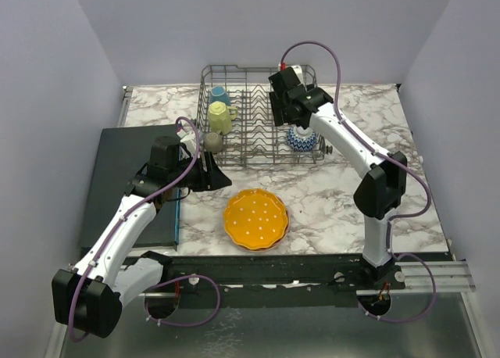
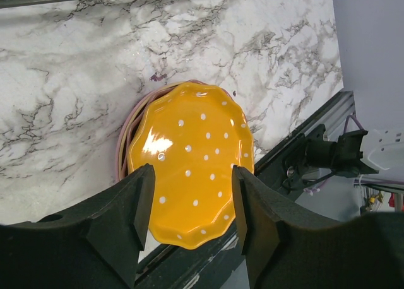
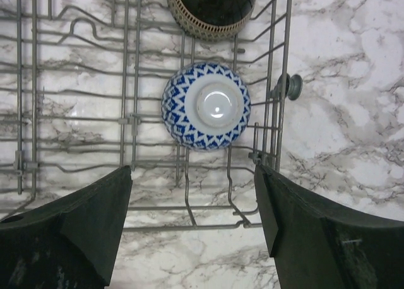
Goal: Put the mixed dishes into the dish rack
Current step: Turn the bowl upside down on the dish rack, then move the dish rack to the center of the board.
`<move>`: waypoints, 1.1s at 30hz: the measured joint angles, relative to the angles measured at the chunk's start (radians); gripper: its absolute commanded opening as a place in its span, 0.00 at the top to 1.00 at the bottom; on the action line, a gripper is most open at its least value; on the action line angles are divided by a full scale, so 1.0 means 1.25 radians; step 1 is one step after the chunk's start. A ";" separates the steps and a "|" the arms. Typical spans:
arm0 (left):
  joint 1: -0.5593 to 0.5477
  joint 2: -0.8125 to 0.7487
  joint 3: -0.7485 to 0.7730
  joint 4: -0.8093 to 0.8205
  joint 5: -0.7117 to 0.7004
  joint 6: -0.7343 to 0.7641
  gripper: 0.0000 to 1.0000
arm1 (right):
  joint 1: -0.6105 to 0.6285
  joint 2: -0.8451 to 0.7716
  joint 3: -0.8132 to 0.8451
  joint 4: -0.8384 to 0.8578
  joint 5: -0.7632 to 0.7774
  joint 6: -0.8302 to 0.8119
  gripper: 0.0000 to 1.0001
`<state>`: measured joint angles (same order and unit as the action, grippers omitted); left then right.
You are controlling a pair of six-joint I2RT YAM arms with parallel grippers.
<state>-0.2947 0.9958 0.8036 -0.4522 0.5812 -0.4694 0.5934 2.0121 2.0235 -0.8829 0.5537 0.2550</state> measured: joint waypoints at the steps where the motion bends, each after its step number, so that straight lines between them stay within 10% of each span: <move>1: 0.000 0.000 0.000 0.000 0.000 0.000 0.41 | 0.000 -0.014 -0.020 0.002 -0.009 0.003 0.16; 22: -0.065 0.036 0.000 0.010 -0.133 -0.133 0.29 | 0.000 -0.439 -0.457 0.123 -0.196 0.076 0.15; 33: -0.068 0.048 0.000 0.086 -0.223 -0.273 0.03 | 0.000 -0.581 -0.593 0.170 -0.242 0.089 0.09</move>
<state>-0.3801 1.0554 0.8036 -0.3447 0.3023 -0.8108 0.5934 1.2858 1.2827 -0.6708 0.2512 0.3664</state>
